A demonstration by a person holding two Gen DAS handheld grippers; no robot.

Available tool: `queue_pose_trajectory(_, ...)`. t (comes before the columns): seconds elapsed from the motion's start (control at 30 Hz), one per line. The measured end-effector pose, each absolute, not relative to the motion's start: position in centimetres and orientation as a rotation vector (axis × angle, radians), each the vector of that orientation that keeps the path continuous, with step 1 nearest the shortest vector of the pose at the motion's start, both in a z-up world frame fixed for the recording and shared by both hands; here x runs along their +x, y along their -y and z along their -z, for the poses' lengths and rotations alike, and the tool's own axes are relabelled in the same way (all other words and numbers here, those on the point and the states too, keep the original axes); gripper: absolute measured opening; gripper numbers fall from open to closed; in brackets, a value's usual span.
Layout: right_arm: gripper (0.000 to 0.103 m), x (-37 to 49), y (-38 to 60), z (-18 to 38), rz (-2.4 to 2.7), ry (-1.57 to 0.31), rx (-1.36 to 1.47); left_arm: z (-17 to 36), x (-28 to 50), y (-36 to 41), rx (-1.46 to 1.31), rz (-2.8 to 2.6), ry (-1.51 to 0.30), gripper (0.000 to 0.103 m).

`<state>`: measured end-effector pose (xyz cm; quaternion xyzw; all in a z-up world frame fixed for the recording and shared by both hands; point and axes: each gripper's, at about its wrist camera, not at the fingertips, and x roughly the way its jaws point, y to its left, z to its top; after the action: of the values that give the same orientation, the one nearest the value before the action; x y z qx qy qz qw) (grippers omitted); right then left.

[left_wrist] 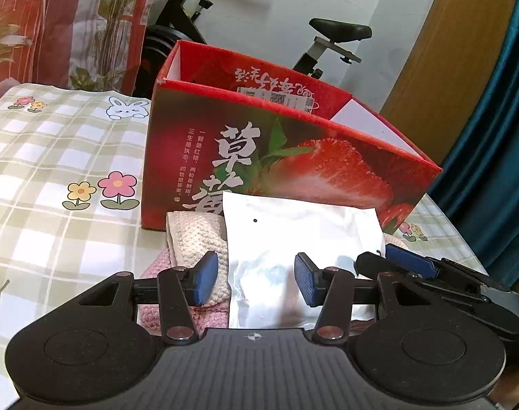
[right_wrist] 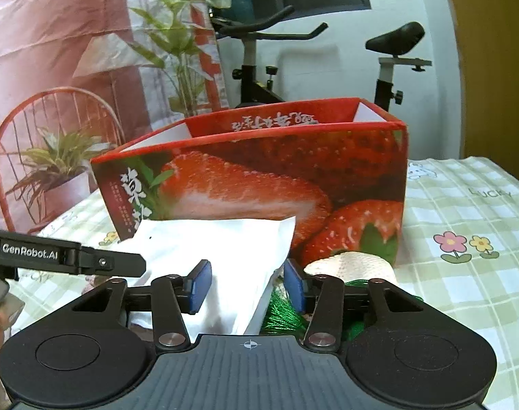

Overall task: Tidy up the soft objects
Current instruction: 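Move both grippers to the white foil packet beside the towel, then close both grippers on the white foil packet and lift it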

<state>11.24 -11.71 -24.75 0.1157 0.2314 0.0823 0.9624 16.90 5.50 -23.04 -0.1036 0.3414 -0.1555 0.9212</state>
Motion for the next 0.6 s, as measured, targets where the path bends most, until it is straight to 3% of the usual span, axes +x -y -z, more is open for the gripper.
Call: queue_pose_trajectory(0.6, 0.047, 12.3, 11.4, 24.6, -0.25, -0.528, 0.249, 23.7, 17.5, -5.5, -0.315, 0.392, -0.736, 0.055)
